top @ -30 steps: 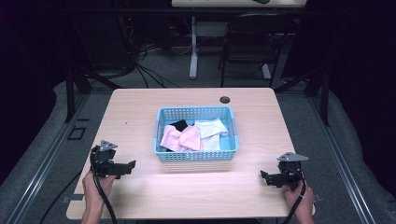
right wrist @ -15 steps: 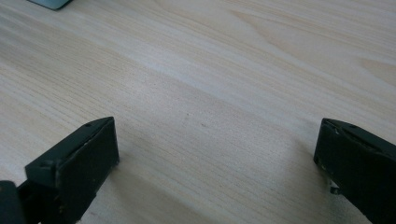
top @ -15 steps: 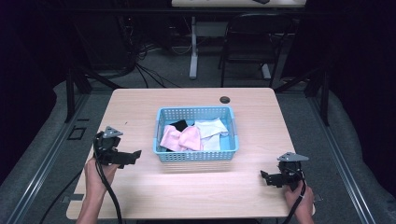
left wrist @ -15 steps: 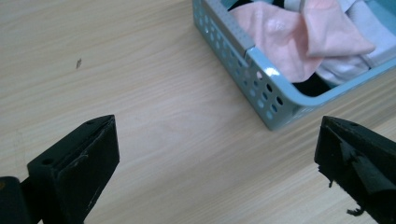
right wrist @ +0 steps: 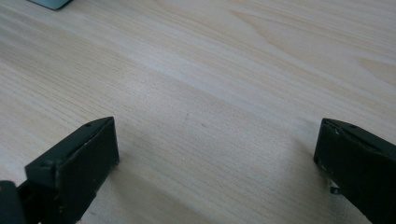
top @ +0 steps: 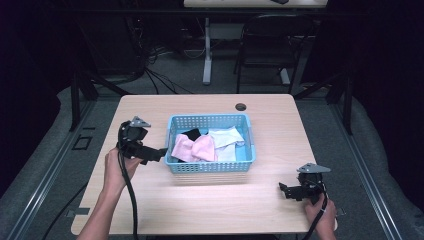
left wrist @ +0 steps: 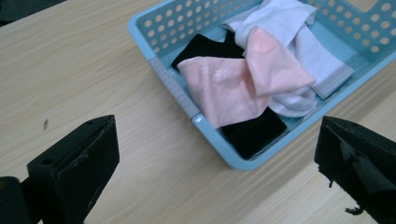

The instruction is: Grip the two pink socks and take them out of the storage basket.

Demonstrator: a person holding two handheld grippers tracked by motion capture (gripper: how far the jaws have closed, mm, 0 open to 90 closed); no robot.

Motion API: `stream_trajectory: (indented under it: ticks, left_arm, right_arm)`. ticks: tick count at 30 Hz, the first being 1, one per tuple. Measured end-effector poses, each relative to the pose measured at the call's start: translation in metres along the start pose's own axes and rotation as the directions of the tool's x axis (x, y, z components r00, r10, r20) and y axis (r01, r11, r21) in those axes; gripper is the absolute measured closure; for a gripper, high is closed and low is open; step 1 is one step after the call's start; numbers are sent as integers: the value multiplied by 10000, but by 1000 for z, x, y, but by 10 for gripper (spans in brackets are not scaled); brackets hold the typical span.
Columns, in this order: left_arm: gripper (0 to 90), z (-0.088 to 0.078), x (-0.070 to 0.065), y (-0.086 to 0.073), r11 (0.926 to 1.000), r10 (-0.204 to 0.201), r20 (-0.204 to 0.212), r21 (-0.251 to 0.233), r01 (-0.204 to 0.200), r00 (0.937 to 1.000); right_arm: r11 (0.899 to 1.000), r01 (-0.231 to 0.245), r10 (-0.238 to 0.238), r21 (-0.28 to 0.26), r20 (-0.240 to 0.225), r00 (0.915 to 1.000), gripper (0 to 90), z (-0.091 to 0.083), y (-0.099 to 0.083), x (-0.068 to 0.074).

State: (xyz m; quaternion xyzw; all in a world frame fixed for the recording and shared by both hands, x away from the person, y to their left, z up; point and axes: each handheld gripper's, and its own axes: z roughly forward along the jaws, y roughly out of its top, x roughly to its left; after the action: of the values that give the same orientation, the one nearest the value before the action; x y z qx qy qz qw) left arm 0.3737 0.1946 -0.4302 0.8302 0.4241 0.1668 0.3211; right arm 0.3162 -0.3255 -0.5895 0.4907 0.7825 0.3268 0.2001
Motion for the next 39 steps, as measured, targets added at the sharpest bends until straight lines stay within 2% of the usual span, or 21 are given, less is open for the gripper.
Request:
stream_trajectory:
  ticks: [2,9,13,15,17,25,26,28,30,32,35,36,38,39]
  left_arm:
    - [2,6,-7,11,9996,241,306,165,-246,9992]
    - [2,19,-20,31,9975,545,734,411,-576,9958]
    - [2,33,-32,46,9931,849,1097,712,-930,9903]
    - [2,35,-33,47,9923,901,1131,750,-989,9895]
    - [2,46,-42,55,9894,1017,1378,892,-1147,9852]
    - [6,73,-62,67,9808,1216,1647,1315,-1439,9788]
    - [17,81,-64,69,9773,1243,1647,1504,-1495,9785]
    - [25,86,-66,70,9758,1232,1646,1592,-1497,9786]
    - [42,100,-69,71,9694,1217,1697,1913,-1538,9780]
    - [53,106,-70,71,9673,1178,1706,2030,-1519,9783]
    - [110,122,-74,74,9566,1233,1681,2420,-1622,9780]
    - [132,122,-74,74,9566,1233,1681,2420,-1622,9780]
    - [146,130,-77,75,9499,1301,1616,2623,-1697,9782]
    - [159,138,-78,76,9425,1368,1500,2845,-1752,9792]
  right_arm:
    - [10000,-9,9,-11,26,10000,0,0,0,0]
    - [10000,2,-2,2,2,10000,0,0,0,0]
    - [10000,-13,13,-16,29,10000,0,0,0,0]
    - [10000,-12,12,-16,21,10000,0,0,0,0]
    - [10000,-12,12,-13,19,10000,0,0,0,0]
    - [10000,-10,10,-15,32,10000,0,0,0,0]
    - [10000,5,-5,0,5,10000,0,0,0,0]
    - [10000,5,-5,2,0,10000,0,0,0,0]
    - [10000,5,-5,2,5,10000,0,0,0,0]
    - [10000,-11,11,-16,27,10000,0,0,0,0]
    - [10000,4,-4,1,6,10000,0,0,0,0]
    - [10000,4,-4,1,6,10000,0,0,0,0]
    - [10000,-11,11,-14,26,10000,0,0,0,0]
    - [10000,8,-8,2,0,10000,0,0,0,0]
